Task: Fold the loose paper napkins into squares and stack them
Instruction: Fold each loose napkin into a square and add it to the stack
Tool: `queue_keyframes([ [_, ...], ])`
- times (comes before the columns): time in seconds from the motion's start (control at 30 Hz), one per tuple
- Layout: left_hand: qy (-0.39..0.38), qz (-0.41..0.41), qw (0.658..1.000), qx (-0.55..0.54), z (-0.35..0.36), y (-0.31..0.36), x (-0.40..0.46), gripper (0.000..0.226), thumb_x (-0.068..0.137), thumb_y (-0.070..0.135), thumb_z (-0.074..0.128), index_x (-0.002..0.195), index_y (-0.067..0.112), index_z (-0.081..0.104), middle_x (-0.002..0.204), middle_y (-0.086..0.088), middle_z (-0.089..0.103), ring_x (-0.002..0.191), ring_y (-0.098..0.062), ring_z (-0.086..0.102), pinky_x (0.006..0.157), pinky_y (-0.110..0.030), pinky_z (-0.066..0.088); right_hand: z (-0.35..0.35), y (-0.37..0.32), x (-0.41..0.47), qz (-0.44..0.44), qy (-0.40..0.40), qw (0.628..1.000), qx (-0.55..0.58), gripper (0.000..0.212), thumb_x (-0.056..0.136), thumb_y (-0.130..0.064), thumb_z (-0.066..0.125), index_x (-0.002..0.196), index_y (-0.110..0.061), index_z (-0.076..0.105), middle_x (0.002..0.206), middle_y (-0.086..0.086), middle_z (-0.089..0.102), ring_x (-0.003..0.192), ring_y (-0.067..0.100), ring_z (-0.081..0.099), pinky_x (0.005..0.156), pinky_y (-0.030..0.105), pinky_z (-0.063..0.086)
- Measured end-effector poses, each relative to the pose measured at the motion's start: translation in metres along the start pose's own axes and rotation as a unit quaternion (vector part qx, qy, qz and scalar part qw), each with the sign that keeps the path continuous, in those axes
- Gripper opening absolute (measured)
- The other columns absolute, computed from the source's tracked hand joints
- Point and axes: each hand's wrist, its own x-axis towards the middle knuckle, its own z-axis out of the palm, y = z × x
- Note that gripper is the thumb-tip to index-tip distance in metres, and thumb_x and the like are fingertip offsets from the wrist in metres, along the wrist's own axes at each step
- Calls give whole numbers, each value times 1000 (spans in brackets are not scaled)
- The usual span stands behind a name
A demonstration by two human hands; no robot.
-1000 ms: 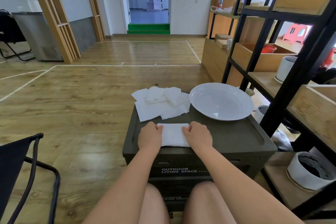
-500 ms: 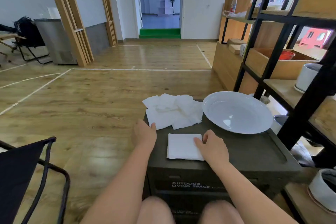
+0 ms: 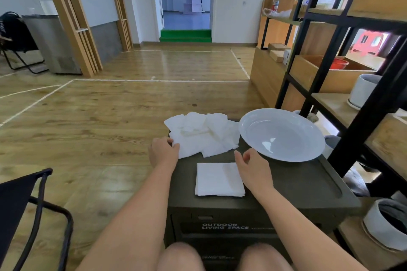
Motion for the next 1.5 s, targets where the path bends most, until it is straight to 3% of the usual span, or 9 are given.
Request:
queue_keyframes([
  [0.17, -13, -20, 1000, -9, 3, 4, 6, 17, 85, 23, 63, 95, 11, 72, 110, -10, 63, 103, -29, 56, 83, -39, 51, 4, -3, 1, -11, -3, 1000, 3, 27, 94, -43, 50, 81, -19, 51, 75, -2, 58, 66, 9, 55, 53, 16, 35],
  [0.33, 2, 6, 994, -108, -4, 14, -8, 9, 88, 12, 54, 95, 17, 55, 103, -5, 63, 85, -21, 54, 65, -28, 38, 6, -10, 2, -34, -14, 999, 33, 24, 95, -39, 50, 79, -22, 49, 73, -4, 58, 65, 8, 55, 53, 14, 34],
  [0.63, -96, 243, 961, -91, -40, 34, -39, 45, 89, 17, 60, 124, 43, 49, 94, 14, 60, 78, 0, 57, 60, -16, 37, 8, -32, 8, -66, -57, 989, 122, 10, 93, -33, 55, 102, -29, 50, 88, -14, 57, 78, 3, 58, 59, 10, 39],
  [0.8, -121, 314, 924, -182, -53, 61, -46, 37, 89, 19, 61, 109, 50, 57, 88, 20, 67, 79, 8, 58, 64, -7, 38, -1, -40, 15, -108, -119, 962, 219, 66, 85, -26, 68, 138, -38, 31, 124, -16, 43, 107, 9, 52, 80, 19, 46],
  [0.93, -140, 251, 893, -346, -49, 80, -44, 39, 86, 12, 66, 93, 50, 60, 93, 14, 72, 82, -1, 64, 72, -19, 47, -15, -43, 25, -8, -184, 878, 442, 47, 89, -24, 65, 132, -23, 47, 125, -1, 61, 109, 17, 62, 85, 34, 55],
  [1.03, -136, 183, 903, -365, -37, 86, -40, 22, 87, 15, 66, 96, 35, 63, 93, 6, 73, 87, -10, 68, 74, -30, 54, -26, -39, 27, 31, -185, 851, 490, 18, 95, -24, 57, 106, -15, 67, 105, 3, 72, 94, 16, 69, 72, 25, 56],
  [1.13, -95, 131, 930, -331, -20, 84, -36, 15, 86, 19, 69, 100, 15, 70, 92, 1, 71, 91, -13, 67, 80, -28, 52, -29, -33, 27, 57, -157, 864, 476, 17, 96, -26, 55, 97, -15, 68, 103, 3, 72, 95, 18, 68, 68, 24, 56],
  [1.3, -20, 10, 946, -324, 2, 77, -29, 23, 86, 24, 67, 104, 11, 72, 87, 7, 68, 82, -11, 61, 61, -16, 40, -30, -20, 28, 88, -84, 917, 379, 17, 97, -29, 52, 90, -20, 66, 103, 4, 68, 97, 19, 64, 83, 31, 56],
  [1.5, -42, -128, 943, -304, 16, 60, -21, 45, 93, 17, 53, 137, 12, 47, 133, -10, 53, 112, -28, 53, 78, -31, 41, -41, -14, 24, 55, -109, 943, 310, 37, 97, -29, 52, 104, 5, 63, 110, 23, 63, 106, 38, 58, 96, 51, 47],
])
